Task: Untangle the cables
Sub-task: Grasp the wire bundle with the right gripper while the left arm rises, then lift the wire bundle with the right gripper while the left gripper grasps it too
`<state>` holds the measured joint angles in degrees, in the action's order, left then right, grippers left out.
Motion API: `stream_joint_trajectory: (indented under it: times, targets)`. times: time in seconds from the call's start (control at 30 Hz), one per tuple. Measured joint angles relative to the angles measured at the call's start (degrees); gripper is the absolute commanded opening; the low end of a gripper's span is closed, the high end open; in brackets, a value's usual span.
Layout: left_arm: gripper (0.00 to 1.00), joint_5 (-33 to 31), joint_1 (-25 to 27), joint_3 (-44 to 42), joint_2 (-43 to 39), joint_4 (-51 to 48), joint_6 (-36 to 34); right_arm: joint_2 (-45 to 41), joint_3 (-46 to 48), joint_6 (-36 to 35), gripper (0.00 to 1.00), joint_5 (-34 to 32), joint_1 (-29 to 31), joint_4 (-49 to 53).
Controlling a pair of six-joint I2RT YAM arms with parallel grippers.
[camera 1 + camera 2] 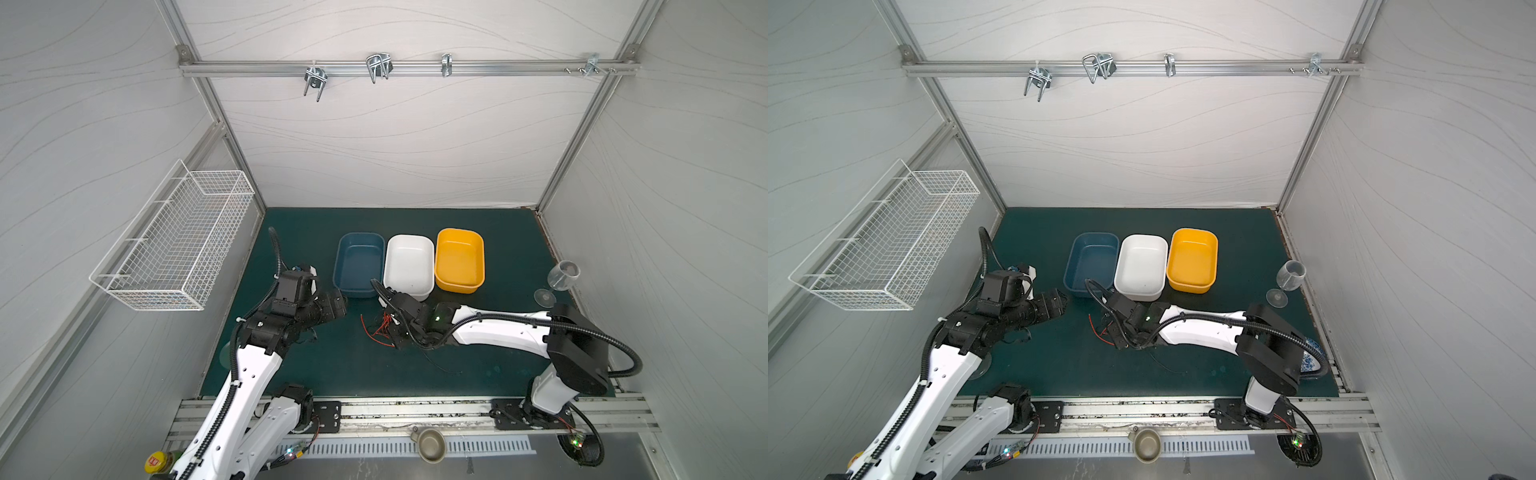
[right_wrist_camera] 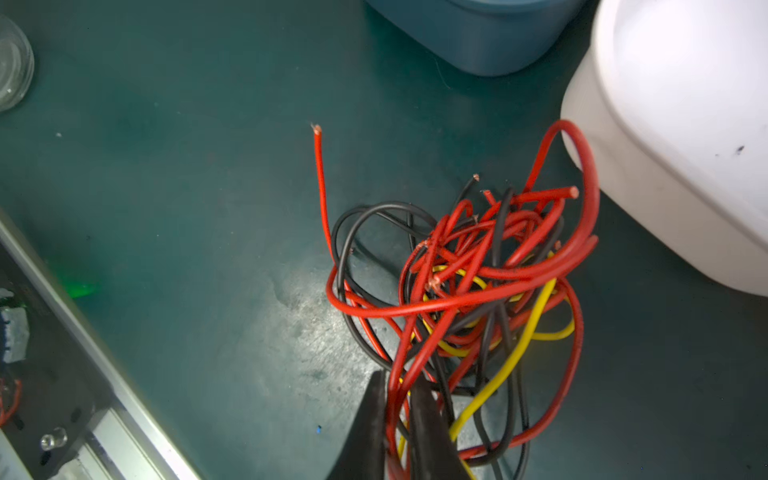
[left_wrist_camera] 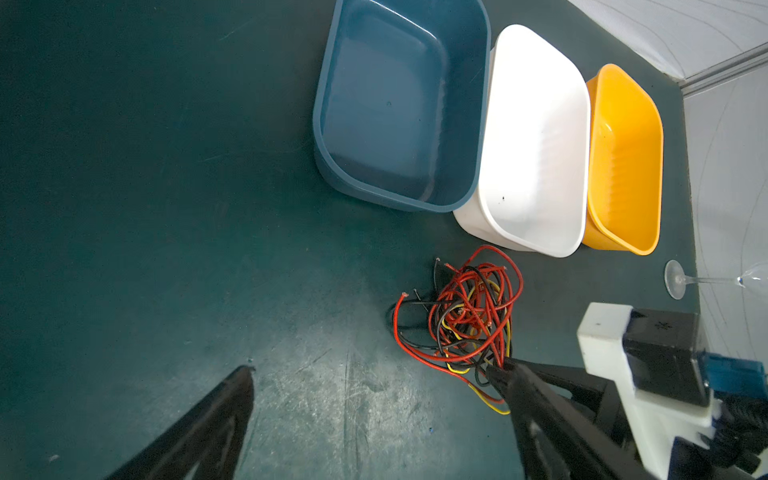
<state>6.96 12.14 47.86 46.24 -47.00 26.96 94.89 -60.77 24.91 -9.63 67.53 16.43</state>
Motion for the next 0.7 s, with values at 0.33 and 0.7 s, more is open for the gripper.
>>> stream_joint_trajectory:
  times: [0.33, 0.7]
  targets:
    - [0.96, 1.4, 0.1, 0.0, 1.6, 0.1, -0.3, -2.1, 0.5, -0.3, 0.00, -0.2, 0.0, 0.6]
    - [0.93, 4.5, 1.4, 0.0, 6.2, 0.4, -0.4, -16.1, 6.5, -2.5, 0.00, 5.3, -1.4, -0.5]
